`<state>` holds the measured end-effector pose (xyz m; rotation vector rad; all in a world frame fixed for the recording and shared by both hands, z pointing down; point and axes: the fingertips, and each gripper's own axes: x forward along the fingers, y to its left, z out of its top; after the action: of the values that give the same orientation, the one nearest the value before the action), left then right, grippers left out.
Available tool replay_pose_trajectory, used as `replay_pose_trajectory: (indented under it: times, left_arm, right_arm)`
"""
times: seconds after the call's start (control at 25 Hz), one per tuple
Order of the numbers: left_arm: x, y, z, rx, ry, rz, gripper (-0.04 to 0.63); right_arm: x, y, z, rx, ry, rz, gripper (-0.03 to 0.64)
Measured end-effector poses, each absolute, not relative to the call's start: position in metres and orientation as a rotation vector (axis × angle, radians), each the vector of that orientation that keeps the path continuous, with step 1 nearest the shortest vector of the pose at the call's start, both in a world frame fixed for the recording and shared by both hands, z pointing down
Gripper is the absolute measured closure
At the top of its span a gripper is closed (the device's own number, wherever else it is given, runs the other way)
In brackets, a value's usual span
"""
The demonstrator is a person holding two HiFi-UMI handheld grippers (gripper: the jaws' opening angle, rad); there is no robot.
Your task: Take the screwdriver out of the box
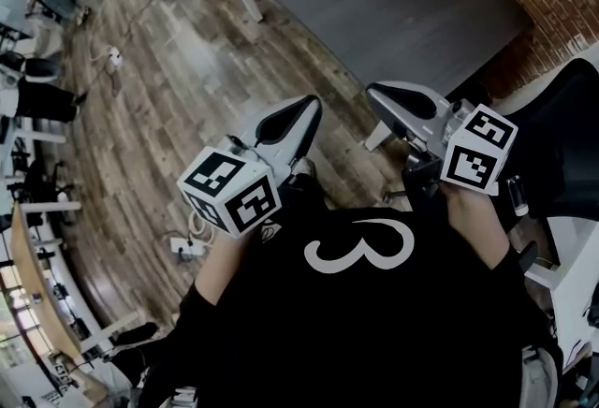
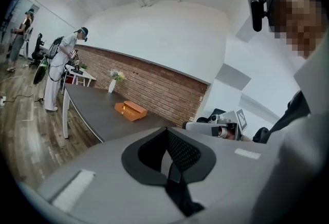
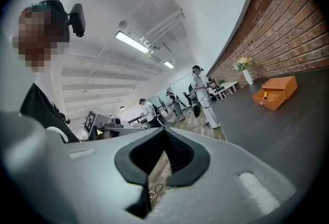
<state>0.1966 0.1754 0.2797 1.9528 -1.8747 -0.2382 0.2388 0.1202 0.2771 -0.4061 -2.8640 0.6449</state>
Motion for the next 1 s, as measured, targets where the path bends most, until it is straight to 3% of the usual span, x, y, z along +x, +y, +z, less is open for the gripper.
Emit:
replay_pose_trajectory:
  times: [0.64, 1.0]
  left_arm:
    - [-0.031, 0.121, 0.29, 1.998, -1.81, -0.176, 0.58]
    - [-0.092, 0.078, 0.291, 2.079, -1.699, -0.134, 0.58]
  right_arm:
    - [0.024, 0.065, 0.293, -0.224, -2.864, 0.697, 0.615]
    - [-0.033, 0.029, 0.293, -0.063, -2.891, 0.616, 0.615]
